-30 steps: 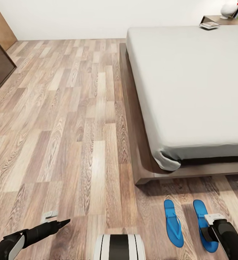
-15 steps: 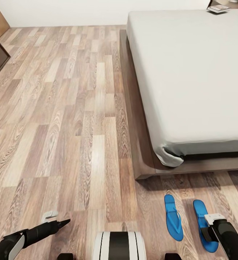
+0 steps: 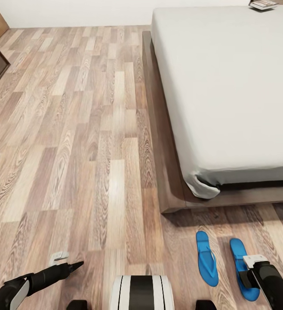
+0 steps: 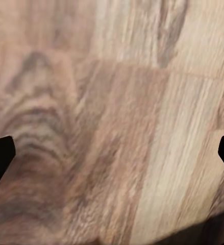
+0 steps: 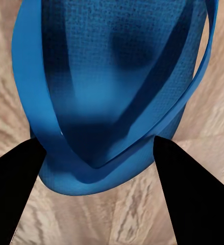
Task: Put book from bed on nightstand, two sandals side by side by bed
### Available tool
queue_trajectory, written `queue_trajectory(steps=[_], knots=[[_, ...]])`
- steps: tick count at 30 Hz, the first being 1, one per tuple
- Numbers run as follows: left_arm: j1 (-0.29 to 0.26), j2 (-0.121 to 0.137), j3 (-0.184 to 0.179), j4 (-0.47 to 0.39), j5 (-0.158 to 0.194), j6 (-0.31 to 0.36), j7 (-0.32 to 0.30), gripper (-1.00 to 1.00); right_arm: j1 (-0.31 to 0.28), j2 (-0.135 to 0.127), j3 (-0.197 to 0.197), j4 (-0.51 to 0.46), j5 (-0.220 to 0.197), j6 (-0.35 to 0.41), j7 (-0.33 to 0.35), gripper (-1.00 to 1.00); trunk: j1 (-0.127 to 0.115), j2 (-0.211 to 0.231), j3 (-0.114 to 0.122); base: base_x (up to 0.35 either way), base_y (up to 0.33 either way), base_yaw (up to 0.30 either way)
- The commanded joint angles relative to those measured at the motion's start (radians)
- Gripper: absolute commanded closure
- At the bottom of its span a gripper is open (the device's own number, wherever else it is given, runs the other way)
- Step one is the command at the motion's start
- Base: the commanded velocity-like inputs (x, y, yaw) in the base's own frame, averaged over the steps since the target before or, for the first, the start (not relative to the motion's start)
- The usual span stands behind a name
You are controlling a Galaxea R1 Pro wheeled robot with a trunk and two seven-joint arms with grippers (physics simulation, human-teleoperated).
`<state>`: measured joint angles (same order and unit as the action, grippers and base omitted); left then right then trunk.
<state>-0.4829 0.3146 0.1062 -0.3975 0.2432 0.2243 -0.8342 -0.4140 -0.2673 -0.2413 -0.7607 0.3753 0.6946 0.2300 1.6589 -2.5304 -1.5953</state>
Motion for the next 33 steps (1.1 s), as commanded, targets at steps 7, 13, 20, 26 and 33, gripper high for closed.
queue_trajectory(steps=[7,13,20,26,33], knots=[[0.000,0.000,0.003,0.001,0.007,0.010,-0.003,-1.00,0.000,0.000,-0.003,-0.002,0.010,0.003,0.009,1.00,0.000,0.000,-0.001,0.112,0.081,0.000],[0.000,0.000,0.003,0.001,0.007,0.010,-0.003,-1.00,0.000,0.000,-0.003,-0.002,0.011,0.003,0.009,1.00,0.000,0.000,-0.001,0.021,0.073,0.000],[0.000,0.000,0.002,0.001,0.007,0.010,-0.003,-1.00,0.000,0.000,-0.003,-0.002,0.011,0.003,0.009,1.00,0.000,0.000,-0.001,0.008,0.097,0.000],[0.000,0.000,0.001,0.001,0.007,0.010,-0.003,-1.00,0.000,0.000,-0.003,-0.002,0.011,0.003,0.009,1.00,0.000,0.000,-0.001,0.187,0.003,0.000],[0.000,0.000,0.002,0.001,0.007,0.010,-0.003,-1.00,0.000,0.000,-0.003,-0.002,0.011,0.003,0.009,1.00,0.000,0.000,-0.001,0.031,0.000,0.000]])
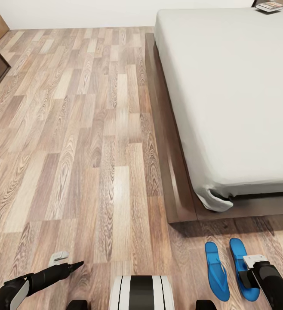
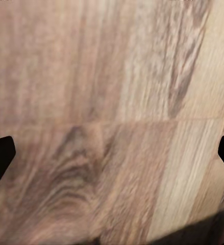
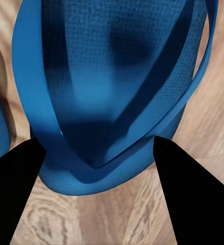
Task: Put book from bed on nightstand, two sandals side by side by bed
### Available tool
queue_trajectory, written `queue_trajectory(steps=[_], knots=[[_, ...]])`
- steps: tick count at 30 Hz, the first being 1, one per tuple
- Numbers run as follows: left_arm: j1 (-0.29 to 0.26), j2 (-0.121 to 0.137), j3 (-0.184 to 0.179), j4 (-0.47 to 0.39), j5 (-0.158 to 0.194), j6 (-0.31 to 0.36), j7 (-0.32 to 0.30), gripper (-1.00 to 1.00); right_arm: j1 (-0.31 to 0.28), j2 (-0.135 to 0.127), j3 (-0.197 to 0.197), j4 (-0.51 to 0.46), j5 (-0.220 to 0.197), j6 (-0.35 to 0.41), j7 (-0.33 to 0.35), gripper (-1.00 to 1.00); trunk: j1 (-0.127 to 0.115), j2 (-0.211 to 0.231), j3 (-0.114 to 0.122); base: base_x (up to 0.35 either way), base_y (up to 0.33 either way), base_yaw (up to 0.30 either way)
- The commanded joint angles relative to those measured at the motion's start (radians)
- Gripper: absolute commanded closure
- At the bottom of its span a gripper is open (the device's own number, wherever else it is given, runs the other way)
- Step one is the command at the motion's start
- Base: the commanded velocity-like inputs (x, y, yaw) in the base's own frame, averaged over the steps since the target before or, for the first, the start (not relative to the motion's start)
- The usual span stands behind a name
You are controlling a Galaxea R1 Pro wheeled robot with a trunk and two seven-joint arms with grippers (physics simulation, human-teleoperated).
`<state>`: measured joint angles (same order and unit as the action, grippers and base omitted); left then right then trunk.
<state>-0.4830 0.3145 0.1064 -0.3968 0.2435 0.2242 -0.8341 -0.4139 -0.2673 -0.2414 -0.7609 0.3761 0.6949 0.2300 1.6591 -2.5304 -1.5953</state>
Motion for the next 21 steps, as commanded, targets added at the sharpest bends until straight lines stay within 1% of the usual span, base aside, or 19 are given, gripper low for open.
queue_trajectory(steps=[1,6,16,21], knots=[[0.000,0.000,0.002,0.000,0.007,0.010,-0.003,-1.00,0.000,0.000,-0.002,-0.001,0.011,0.003,0.009,1.00,0.000,0.000,-0.001,0.002,0.000,0.000],[0.000,0.000,0.001,0.000,0.007,0.010,-0.003,-1.00,0.000,0.000,-0.002,-0.001,0.011,0.003,0.009,1.00,0.000,0.000,-0.001,0.001,0.000,0.000],[0.000,0.000,0.001,-0.001,0.007,0.010,-0.003,-1.00,0.000,0.000,-0.002,-0.001,0.011,0.003,0.009,1.00,0.004,-0.003,-0.039,0.000,0.000,0.000],[0.000,0.000,0.001,-0.001,0.007,0.010,-0.003,-1.00,0.000,0.000,-0.002,-0.001,0.011,0.003,0.009,1.00,0.004,-0.003,-0.039,0.000,0.000,0.000]])
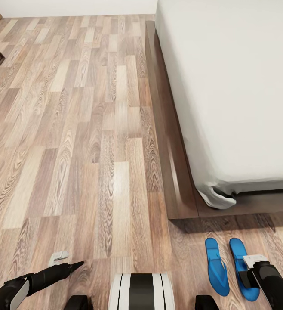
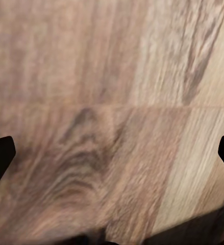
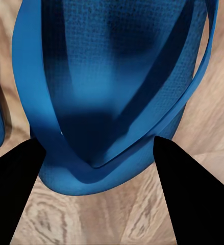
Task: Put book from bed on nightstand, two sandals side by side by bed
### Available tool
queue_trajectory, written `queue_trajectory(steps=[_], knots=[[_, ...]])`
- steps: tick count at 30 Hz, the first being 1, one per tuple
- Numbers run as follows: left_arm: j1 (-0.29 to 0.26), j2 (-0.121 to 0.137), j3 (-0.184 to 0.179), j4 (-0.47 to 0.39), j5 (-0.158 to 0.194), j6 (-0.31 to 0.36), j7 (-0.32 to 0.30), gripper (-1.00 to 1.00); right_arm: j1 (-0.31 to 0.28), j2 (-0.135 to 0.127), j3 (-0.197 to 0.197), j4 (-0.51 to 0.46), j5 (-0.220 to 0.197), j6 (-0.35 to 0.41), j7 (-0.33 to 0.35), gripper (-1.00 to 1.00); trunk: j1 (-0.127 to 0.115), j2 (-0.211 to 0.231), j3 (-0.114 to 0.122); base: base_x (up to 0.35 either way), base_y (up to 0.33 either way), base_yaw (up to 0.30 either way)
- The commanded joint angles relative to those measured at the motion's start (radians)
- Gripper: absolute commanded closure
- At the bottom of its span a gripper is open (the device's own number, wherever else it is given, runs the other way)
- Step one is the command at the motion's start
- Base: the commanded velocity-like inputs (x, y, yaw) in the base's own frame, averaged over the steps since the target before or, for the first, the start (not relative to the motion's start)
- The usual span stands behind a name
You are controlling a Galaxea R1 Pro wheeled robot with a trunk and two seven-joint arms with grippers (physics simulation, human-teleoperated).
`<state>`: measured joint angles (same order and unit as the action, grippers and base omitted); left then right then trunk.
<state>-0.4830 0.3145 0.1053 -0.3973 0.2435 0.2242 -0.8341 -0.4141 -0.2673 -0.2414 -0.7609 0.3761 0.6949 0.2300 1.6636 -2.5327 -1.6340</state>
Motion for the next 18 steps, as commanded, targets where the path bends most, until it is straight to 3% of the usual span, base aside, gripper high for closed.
queue_trajectory(steps=[1,18], knots=[[0.000,0.000,0.002,0.000,0.007,0.010,-0.003,-1.00,0.000,0.000,-0.002,-0.001,0.010,0.003,0.009,1.00,0.000,0.000,-0.001,0.000,0.000,0.000],[0.000,0.000,0.004,0.000,0.007,0.010,-0.003,-1.00,0.000,-0.001,-0.002,-0.066,0.009,-0.015,0.012,1.00,0.000,0.000,-0.001,0.000,0.000,0.000]])
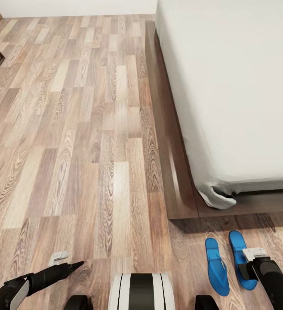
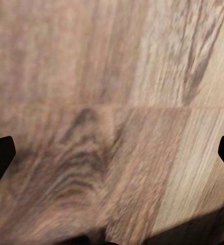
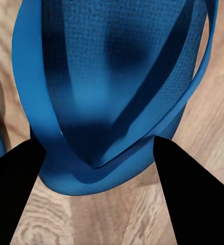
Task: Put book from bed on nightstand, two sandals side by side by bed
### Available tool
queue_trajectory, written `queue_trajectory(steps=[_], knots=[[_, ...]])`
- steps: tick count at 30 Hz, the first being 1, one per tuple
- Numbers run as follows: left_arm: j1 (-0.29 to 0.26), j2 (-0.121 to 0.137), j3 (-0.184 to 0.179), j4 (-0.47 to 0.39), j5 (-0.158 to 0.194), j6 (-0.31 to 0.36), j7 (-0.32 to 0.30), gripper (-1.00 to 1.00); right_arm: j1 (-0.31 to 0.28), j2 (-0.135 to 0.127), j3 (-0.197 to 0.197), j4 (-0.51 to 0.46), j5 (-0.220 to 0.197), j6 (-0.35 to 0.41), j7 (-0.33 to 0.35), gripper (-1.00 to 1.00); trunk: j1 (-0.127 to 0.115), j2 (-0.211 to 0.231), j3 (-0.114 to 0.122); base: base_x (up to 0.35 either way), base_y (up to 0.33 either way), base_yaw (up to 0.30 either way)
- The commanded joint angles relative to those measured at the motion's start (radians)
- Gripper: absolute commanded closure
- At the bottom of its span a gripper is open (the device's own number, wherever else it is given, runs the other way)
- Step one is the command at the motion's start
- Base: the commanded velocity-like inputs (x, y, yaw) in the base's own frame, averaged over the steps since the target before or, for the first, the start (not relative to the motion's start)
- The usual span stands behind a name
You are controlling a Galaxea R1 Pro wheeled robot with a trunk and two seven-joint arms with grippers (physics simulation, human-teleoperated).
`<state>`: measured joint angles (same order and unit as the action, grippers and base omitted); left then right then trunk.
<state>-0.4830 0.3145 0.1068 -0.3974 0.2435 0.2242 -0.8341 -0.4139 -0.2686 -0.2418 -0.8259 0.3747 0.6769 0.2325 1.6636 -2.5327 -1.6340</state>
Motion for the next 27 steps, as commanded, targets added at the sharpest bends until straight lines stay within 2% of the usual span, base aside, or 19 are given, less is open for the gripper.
queue_trajectory(steps=[1,7,20,27], knots=[[0.000,0.000,0.002,0.000,0.007,0.010,-0.003,-1.00,0.000,0.000,-0.002,-0.001,0.010,0.003,0.009,1.00,0.000,0.000,-0.001,0.000,0.000,0.000],[0.000,0.000,0.002,0.000,0.007,0.010,-0.003,-1.00,0.000,0.000,-0.002,0.001,0.010,0.003,0.010,1.00,0.000,0.000,-0.001,0.000,0.000,0.000],[0.000,0.000,0.001,0.000,0.007,0.010,-0.003,-1.00,0.000,0.001,-0.002,0.004,0.010,0.003,0.009,1.00,0.006,-0.003,-0.051,0.000,0.000,0.000],[0.000,0.000,0.001,0.000,0.007,0.010,-0.003,-1.00,0.000,0.001,-0.002,0.004,0.010,0.003,0.009,1.00,0.006,-0.003,-0.051,0.000,0.000,0.000]])
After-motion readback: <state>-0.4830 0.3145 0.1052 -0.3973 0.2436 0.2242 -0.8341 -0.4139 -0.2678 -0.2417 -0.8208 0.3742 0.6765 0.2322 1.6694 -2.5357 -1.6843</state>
